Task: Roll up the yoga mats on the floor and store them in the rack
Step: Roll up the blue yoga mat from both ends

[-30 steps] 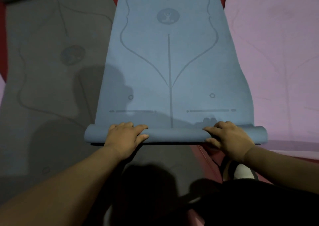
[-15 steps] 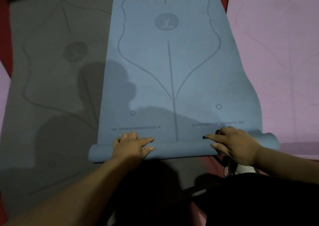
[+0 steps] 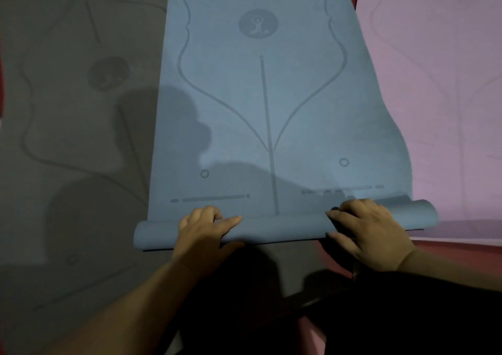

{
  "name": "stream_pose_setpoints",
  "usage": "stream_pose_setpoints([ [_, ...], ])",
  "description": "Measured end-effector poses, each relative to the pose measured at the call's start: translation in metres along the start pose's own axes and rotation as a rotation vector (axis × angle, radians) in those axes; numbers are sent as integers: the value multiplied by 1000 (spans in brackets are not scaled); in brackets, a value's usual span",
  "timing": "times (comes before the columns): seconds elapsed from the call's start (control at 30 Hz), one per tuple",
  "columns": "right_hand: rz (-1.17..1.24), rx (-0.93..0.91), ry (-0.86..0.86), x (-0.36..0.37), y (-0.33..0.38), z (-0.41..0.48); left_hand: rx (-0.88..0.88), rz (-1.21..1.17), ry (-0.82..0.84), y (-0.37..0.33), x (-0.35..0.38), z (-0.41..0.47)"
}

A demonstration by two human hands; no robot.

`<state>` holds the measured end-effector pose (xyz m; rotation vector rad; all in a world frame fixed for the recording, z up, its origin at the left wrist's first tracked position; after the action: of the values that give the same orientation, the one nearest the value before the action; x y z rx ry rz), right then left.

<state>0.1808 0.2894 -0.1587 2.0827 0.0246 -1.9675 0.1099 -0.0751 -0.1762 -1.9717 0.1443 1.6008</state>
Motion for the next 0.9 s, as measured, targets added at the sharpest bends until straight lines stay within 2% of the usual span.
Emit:
stream_pose_setpoints([
  [0.07, -12, 1, 24, 0, 0, 2, -9, 13, 44, 0, -2, 7],
  [0.23, -23, 15, 68, 3, -8, 13, -147, 100, 335, -1, -17, 28],
  [0.37, -33, -1, 114, 3, -12, 21, -167, 127, 419, -6, -20, 40],
  [0.53, 42, 17, 244, -3, -19, 41, -242, 71, 261, -7, -24, 39],
  [0.7, 156, 42, 156, -3, -20, 38, -217, -41, 132, -14, -12, 20],
  [0.83, 111, 38, 147, -2, -19, 31, -88, 2, 269, 3, -14, 17],
  [0.9, 24, 14, 101, -6, -12, 25, -108, 9, 296, 4, -19, 20],
])
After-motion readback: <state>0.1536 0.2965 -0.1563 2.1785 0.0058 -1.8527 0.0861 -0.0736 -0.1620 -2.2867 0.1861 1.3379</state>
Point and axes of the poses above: each hand's wrist, its own z-axis towards the middle knuckle, its own x-axis out of the palm, y = z × x, the point moved 3 cm from there along z, towards the middle knuckle, and after that the axes turned 3 degrees about -z, right-handed, at the moved point
